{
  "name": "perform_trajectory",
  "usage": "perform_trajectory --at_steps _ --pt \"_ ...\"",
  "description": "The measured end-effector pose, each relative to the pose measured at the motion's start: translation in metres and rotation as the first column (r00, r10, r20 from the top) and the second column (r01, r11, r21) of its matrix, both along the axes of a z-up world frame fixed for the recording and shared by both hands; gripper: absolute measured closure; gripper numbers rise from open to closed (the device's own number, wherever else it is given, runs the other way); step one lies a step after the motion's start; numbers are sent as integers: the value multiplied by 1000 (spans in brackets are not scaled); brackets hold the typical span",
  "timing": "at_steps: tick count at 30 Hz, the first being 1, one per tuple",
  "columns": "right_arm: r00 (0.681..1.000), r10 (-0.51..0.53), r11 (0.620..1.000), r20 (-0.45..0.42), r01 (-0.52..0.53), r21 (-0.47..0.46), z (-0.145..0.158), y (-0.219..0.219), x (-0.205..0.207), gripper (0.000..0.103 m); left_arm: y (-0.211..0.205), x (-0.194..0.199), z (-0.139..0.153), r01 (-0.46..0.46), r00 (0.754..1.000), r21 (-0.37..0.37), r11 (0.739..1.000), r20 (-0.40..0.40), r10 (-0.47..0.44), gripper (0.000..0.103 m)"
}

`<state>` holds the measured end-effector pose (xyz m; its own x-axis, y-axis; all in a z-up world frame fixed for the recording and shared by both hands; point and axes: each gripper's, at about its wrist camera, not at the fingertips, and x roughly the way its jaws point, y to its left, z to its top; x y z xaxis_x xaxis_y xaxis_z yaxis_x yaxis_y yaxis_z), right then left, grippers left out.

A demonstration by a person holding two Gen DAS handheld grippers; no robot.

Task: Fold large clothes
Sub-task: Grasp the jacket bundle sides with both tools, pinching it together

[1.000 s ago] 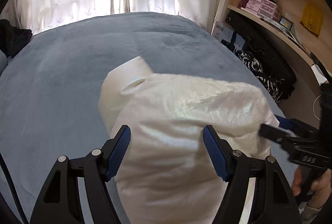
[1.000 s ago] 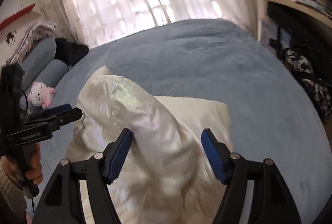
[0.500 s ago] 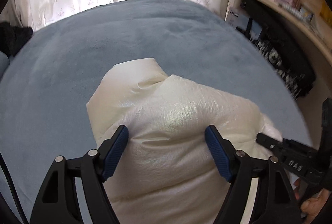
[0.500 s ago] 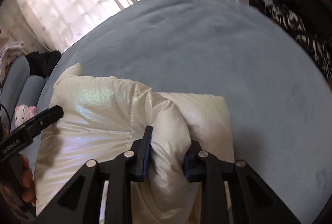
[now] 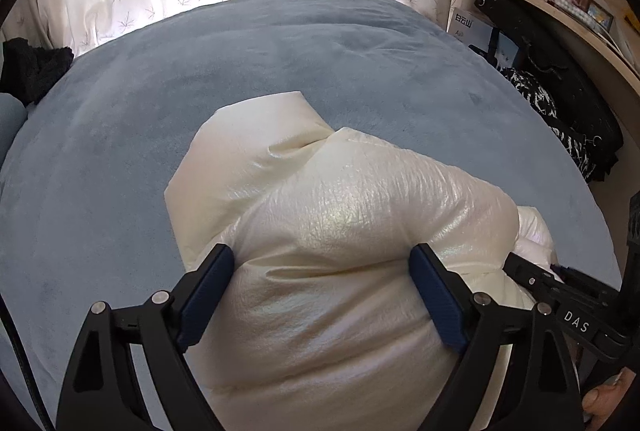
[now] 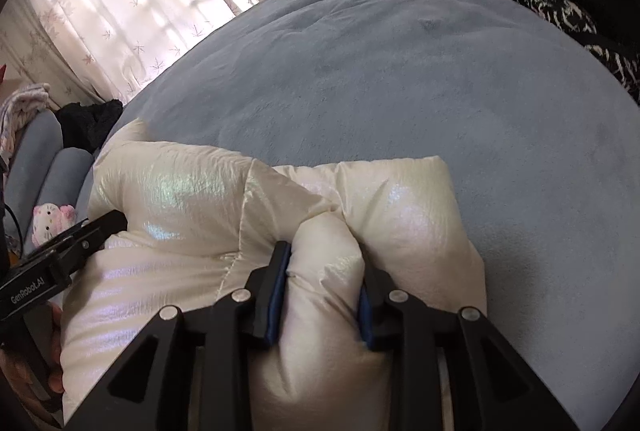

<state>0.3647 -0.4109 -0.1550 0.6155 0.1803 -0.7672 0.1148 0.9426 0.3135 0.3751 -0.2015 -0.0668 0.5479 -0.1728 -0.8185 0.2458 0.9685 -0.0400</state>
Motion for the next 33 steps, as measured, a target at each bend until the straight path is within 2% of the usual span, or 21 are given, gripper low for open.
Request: perform_trajectory --at_steps 2,4,7,10,13,15,17,20,23,27,29,32,33 --pt "1000 5 999 -2 -5 -47 10 4 -2 67 1 -1 6 8 1000 -1 1000 2 -8 15" --pt "1000 2 995 -12 -4 -101 25 8 -7 54 6 -7 13 18 1000 0 1000 -4 -18 15" --pt "1000 2 997 -13 -3 -72 46 4 -19 50 17 -18 26 16 998 -34 999 -53 -18 15" --pt "1000 -5 998 6 5 -57 70 -1 -53 43 31 -40 40 35 996 -72 997 -82 -41 15" --pt "1000 -9 997 14 10 -82 78 3 -83 43 45 -74 49 37 997 -92 995 -60 -43 15" --pt "1000 2 999 30 -1 -41 77 6 -100 43 46 -94 51 48 998 -132 990 -33 -53 15" --pt "998 -21 1000 55 21 5 76 7 -107 43 42 -104 48 45 999 -142 989 -13 -48 15" --pt "993 -73 997 89 71 24 82 12 -94 43 26 -99 48 30 1000 -138 990 8 -29 15" --pt "991 -78 996 109 73 48 89 20 -70 43 16 -80 55 -12 998 -133 991 57 19 15" --pt "989 -65 997 130 69 -26 94 33 -31 43 10 -53 58 -63 992 -93 994 106 73 15" --pt "988 -66 994 143 78 -80 90 36 -14 43 5 -38 52 -50 992 -63 997 109 57 15" --pt "995 -61 994 80 67 -82 65 35 7 42 -3 -22 29 -28 999 -1 1000 45 28 15" --pt "997 -61 994 54 65 -87 55 35 12 40 -3 -19 24 -20 999 2 1000 34 20 15"
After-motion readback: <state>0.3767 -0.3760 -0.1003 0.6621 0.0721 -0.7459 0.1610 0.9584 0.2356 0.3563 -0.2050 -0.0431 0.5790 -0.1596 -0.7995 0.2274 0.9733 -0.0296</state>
